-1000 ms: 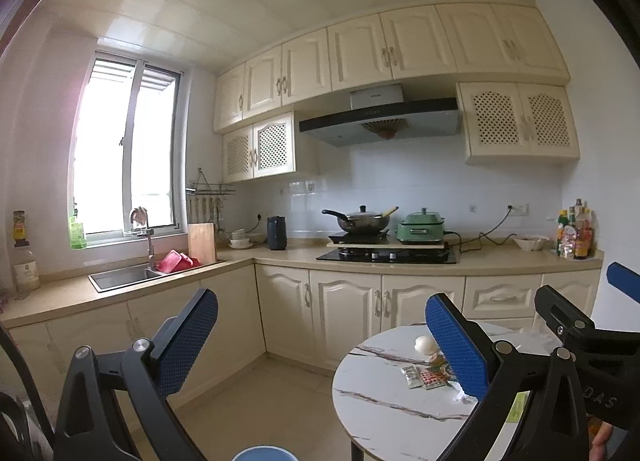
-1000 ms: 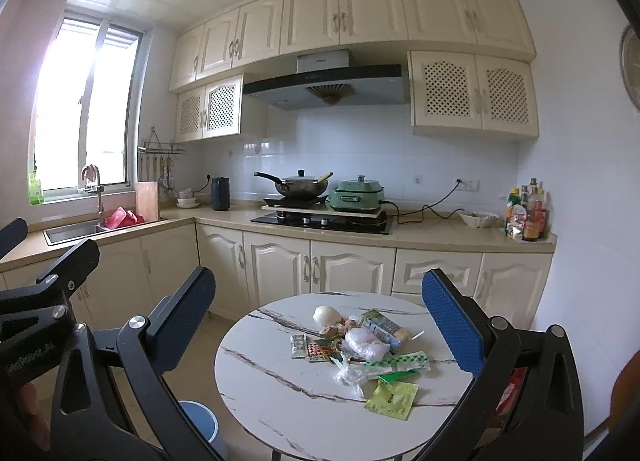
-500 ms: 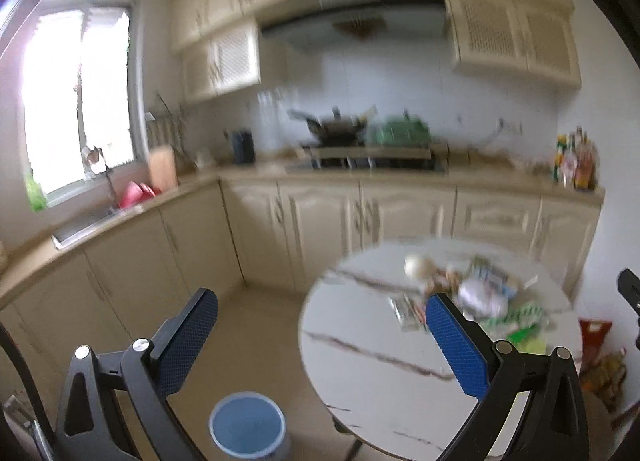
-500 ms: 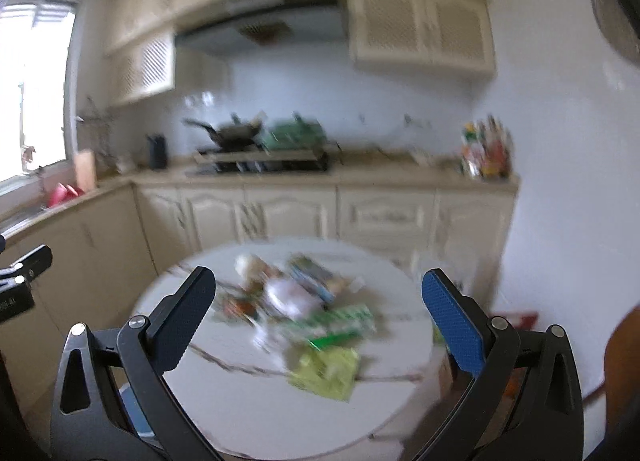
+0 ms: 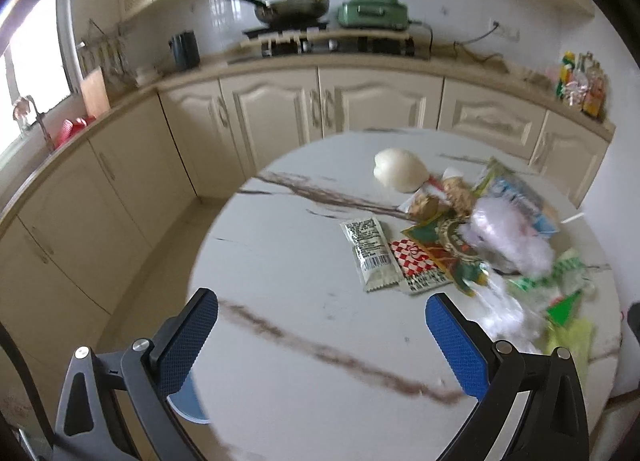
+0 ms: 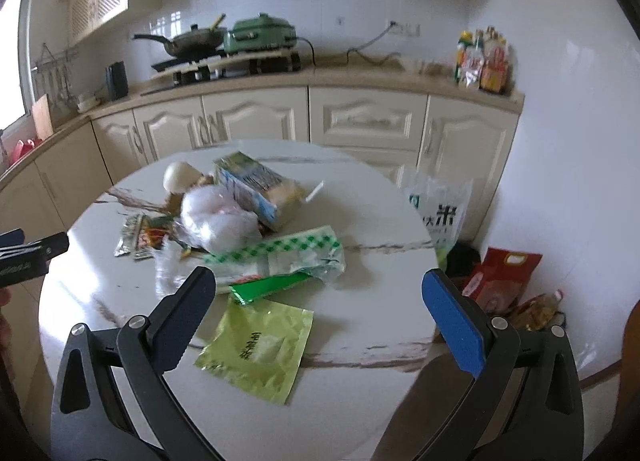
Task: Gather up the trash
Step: 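Grasp the small printed sachet with the left gripper while the right gripper approaches the white plastic bag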
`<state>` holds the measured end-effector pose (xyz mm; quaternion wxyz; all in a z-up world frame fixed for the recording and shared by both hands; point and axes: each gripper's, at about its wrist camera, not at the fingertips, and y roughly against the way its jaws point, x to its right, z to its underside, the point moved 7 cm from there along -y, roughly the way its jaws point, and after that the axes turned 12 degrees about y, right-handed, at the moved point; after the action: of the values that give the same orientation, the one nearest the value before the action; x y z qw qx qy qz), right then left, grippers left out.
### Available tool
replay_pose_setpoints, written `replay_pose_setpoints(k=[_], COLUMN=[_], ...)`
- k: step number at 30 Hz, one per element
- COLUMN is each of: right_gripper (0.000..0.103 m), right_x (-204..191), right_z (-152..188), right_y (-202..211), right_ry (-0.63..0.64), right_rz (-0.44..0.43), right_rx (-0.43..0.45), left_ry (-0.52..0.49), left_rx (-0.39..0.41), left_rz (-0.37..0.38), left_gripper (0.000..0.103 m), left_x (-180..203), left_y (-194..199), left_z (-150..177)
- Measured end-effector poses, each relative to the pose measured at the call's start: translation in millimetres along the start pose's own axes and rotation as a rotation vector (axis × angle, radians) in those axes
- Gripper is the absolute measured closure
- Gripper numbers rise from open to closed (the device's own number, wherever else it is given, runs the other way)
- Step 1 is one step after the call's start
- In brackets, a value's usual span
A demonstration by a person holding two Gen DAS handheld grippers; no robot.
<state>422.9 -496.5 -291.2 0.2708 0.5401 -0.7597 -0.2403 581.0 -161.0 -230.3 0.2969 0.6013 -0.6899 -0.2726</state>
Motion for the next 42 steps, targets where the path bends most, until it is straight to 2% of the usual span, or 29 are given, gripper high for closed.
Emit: replay_pose_setpoints(k=[9,18,25,33,35,37,39,41,42], right_gripper=[0.000,0.000,0.000,0.000,0.000,0.000,0.000,0.000,0.000], right_x=[-4,-11,-14,-13,-12,-11,-12,-13,-13], right_z=[2,-14,-17,-18,-20,-21,-23,-24,-24], right_y=[-45,-59,-58,-58,-56,-55,-54,-54,-54], right_ry=[0.004,0.018,0.021,0.021,0.021,0.020,0.019,0.019,0.018], right_rz=[-0.030,-0.052,-0.058,-0.049,-0.048,-0.047,-0.047,-0.051,-0.053], right_rx=[-0.059,-0.045,-0.036,-0.040,-0.032,-0.030,-0.028,-0.026,-0.025], left_ry=[0.004,0.037,0.078,0.065,0.048,0.038,0.035,0.024,0.027], left_rx=[-0.104,-0.158,-0.178,-0.123,-0.112,-0.105,-0.106,-0.110,-0.109], left_rz=[0.031,-0.032,-0.025,-0.018,0.000,0.019,0.030,0.046,0.050], left_gripper=[0.001,0.001,0.001,0.003,0.011,0.037,0.054,0.062,0.070], left_x=[18,17,6,12,11,9,6,0,-2], left_y=[-102,-174,-200,-202,-198,-190,-187,-186,-184], left_z=[-53,-78,-87,-77,-74,-70,-71,-72,-74])
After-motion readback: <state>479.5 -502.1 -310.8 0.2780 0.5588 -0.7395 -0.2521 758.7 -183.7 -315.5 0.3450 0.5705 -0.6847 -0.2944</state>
